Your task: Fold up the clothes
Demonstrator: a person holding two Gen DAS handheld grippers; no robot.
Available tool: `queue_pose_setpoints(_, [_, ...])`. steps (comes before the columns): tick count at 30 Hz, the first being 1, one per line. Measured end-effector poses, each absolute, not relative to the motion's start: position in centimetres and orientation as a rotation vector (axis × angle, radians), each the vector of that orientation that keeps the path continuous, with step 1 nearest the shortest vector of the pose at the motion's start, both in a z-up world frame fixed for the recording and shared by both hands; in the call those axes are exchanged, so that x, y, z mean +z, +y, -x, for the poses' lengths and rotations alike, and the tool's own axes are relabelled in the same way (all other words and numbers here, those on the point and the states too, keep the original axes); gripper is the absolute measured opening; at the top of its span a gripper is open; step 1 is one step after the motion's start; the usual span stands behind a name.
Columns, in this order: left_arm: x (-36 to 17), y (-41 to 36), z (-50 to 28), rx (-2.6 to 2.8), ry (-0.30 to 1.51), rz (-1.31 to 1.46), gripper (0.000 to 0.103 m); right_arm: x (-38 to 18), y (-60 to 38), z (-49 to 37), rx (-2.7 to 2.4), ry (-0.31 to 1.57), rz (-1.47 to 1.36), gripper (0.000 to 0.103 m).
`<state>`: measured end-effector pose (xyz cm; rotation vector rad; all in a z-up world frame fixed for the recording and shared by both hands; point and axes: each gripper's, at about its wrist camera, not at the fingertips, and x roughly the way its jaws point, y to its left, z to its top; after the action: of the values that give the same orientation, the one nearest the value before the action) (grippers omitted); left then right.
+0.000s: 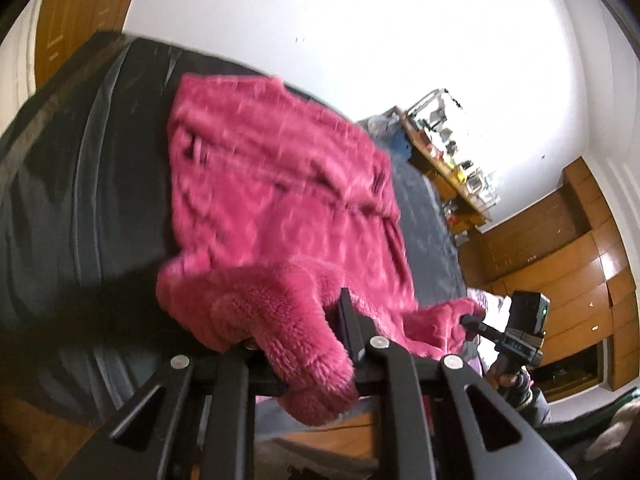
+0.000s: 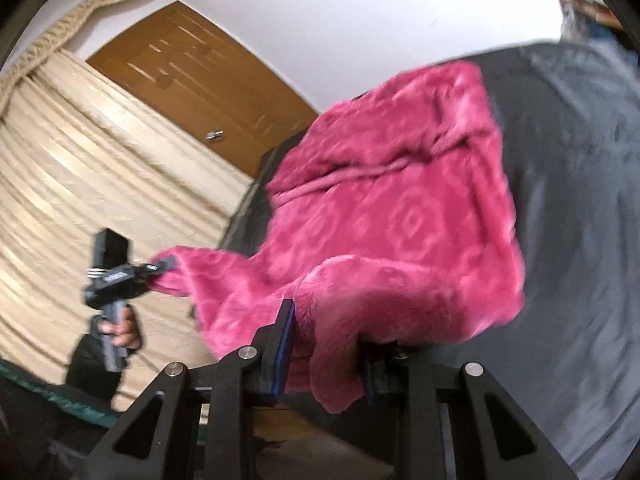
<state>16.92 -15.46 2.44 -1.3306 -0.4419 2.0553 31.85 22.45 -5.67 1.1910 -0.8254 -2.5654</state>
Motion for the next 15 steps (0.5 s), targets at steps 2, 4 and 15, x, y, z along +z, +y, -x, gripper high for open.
queue_pose_setpoints(2, [3.0, -14.8, -15.6, 2.061, -0.443, 1.307, 0.020, -4.6, 22.8, -31.1, -2.644, -0.742, -1.211, 0.030])
queue_pose_setpoints(4, [3.5, -14.0, -14.3, 2.065, -0.439, 1.287, 0.020, -3.5, 23.3, -30.3, -2.693, -0.683, -1.202, 0.030])
queue_pose_setpoints(15, [5.1, -13.0, -8.7, 2.079, -0.488, 1.247, 0.020, -0.5, 25.2, -24.1, -2.776, -0.609, -1.138, 0.030])
